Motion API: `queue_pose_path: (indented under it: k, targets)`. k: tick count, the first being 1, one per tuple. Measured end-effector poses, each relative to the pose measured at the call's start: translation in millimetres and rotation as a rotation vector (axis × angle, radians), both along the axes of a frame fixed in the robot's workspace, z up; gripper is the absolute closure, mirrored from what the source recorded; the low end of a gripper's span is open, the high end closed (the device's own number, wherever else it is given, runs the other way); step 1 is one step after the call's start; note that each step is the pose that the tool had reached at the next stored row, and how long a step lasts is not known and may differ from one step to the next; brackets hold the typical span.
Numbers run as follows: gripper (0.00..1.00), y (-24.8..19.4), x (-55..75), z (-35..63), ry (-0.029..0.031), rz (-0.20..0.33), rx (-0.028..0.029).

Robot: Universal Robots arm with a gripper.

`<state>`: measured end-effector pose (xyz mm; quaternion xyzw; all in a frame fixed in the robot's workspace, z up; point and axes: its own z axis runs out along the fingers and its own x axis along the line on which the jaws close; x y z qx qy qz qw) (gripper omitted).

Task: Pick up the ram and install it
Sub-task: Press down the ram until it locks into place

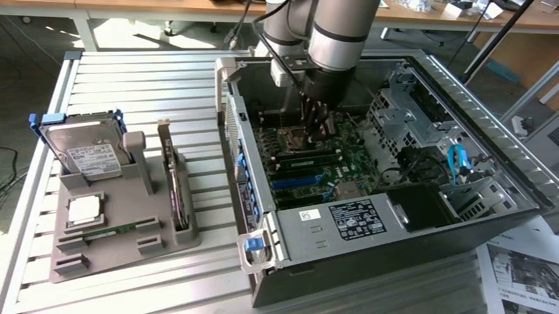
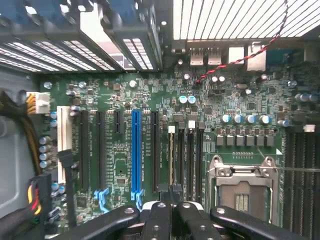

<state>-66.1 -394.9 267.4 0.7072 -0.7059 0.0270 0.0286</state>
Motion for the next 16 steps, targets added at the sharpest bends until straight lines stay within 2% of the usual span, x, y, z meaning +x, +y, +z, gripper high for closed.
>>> queue_pose_path:
  k: [3,6,16]
  targets:
    - [0.89,0.0,0.0,11.2,-0.0002,0.0,0.0]
    - [0.89,0.0,0.0,17.4,-0.0001,0.0,-0.0001]
    - [0.89,0.0,0.0,19.8,-0.0001,0.0,-0.0003]
